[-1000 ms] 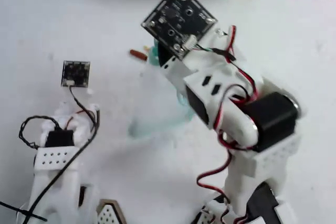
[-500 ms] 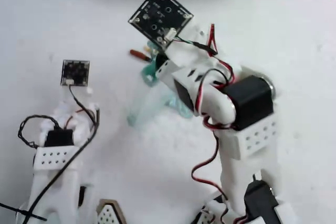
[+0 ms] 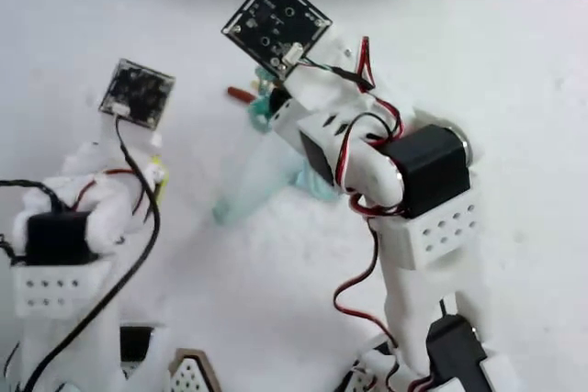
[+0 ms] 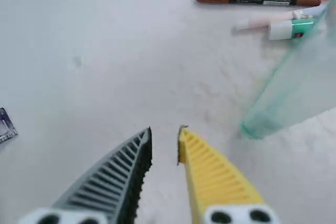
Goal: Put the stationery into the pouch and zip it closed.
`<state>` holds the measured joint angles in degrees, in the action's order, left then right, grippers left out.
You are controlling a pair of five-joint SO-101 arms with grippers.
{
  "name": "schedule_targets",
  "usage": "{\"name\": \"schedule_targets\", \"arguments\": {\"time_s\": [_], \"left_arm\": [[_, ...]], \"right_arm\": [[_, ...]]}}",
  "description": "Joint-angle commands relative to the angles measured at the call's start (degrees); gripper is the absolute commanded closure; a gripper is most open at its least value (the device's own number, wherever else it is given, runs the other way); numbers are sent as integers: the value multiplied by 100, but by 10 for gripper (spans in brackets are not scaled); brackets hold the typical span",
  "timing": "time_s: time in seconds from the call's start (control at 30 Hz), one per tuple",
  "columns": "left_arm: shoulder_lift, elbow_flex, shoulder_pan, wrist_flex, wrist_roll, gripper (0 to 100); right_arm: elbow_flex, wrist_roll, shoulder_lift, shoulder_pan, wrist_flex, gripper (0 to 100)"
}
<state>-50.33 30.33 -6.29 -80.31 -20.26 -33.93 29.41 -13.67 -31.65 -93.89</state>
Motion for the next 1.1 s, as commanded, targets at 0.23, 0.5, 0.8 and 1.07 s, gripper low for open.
{"name": "schedule_targets", "arguments": {"time_s": [0.23, 0.5, 0.8, 1.07], "left_arm": [[13, -2356, 171, -1714, -211, 886], [-338, -2813, 215, -2110, 264, 757], [-1631, -2523, 1824, -2110, 273, 845], [-3011, -440, 1938, -1336, 167, 849]], "right_arm": [[-44, -26, 92, -13, 145, 981], [-44, -26, 84, -13, 66, 981], [-88, -26, 75, -13, -92, 981], [-88, -26, 75, -13, -101, 981]]}}
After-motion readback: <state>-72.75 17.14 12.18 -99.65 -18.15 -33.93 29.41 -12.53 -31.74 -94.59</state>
